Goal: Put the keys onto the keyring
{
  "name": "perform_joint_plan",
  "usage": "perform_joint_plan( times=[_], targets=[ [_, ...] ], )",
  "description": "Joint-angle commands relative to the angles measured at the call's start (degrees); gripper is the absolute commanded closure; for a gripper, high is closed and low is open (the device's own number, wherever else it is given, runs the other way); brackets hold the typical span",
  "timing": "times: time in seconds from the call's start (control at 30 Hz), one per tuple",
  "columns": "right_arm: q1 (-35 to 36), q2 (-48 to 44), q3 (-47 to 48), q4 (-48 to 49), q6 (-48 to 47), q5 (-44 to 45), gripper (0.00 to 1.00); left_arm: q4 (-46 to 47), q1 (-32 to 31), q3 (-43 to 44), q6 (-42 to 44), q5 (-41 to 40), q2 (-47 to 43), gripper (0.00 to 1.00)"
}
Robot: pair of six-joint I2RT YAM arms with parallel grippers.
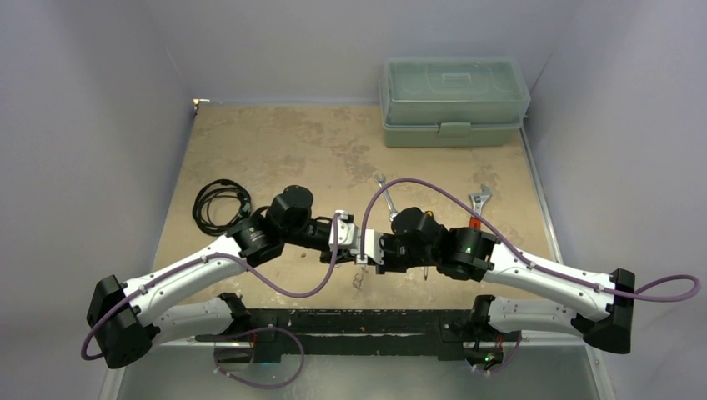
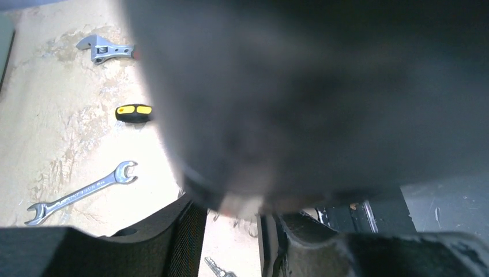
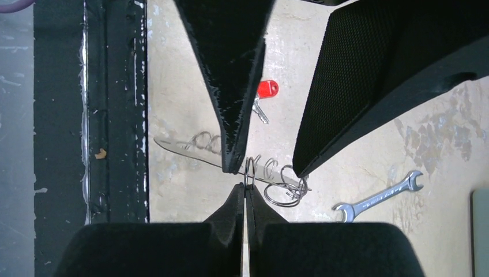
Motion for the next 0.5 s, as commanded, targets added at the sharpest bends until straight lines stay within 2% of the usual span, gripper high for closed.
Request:
perform_joint_plan(
  times=[0.0,0.23,0.47],
  targets=[
    [0.07,-2.38,2.76,4.11,0.2,0.93,1.0,2.73,-0.36,-2.53,-0.68,1.08,-1.19,0.63],
    [0.07,-3.63,1.9,4.39,0.07,1.38,1.0,10.7,-0.36,-7.82,-2.65,-2.01,-6.21,0.63],
    [0.07,-3.29,1.9,4.73,0.01,0.91,1.0,13.93,-0.36,-8.29,-3.74,-1.33,-5.41,0.66]
  ],
)
